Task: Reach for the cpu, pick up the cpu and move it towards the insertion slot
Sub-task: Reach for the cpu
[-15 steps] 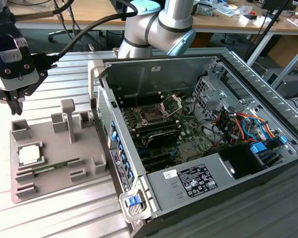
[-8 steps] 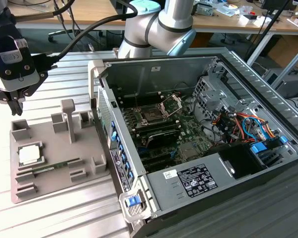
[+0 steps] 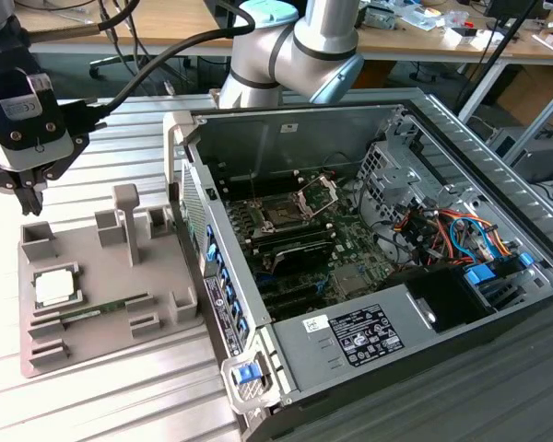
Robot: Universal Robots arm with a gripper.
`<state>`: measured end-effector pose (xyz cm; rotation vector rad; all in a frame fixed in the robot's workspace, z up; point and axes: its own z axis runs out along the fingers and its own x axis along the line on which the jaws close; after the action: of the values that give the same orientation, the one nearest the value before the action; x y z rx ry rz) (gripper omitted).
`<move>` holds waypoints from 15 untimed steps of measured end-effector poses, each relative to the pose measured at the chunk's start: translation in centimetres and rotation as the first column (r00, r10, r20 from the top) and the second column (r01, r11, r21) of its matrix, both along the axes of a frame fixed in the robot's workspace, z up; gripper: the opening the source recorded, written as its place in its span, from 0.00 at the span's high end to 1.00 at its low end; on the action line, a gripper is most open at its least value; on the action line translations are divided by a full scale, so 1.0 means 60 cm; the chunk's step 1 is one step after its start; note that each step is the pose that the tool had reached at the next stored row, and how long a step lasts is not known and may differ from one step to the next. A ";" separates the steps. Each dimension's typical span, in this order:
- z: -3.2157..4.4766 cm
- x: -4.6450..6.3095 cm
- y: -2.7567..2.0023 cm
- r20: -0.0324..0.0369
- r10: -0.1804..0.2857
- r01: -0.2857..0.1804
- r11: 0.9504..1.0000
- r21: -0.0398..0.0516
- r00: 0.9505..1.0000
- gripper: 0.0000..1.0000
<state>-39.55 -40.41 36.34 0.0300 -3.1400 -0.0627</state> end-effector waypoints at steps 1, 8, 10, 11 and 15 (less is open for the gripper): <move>0.000 0.000 0.0000 0.000 0.000 0.000 1.000 0.000 1.000 0.89; -0.004 0.000 0.0000 0.000 0.000 0.000 1.000 0.000 1.000 0.89; -0.005 0.000 0.0000 0.000 0.000 0.000 1.000 0.000 1.000 0.89; -0.005 0.000 0.0000 0.000 0.000 0.000 1.000 0.000 1.000 0.89; -0.008 0.000 0.0000 0.000 0.000 0.000 1.000 0.000 1.000 0.89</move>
<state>-39.55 -40.41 35.84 0.0299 -3.1400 -0.0626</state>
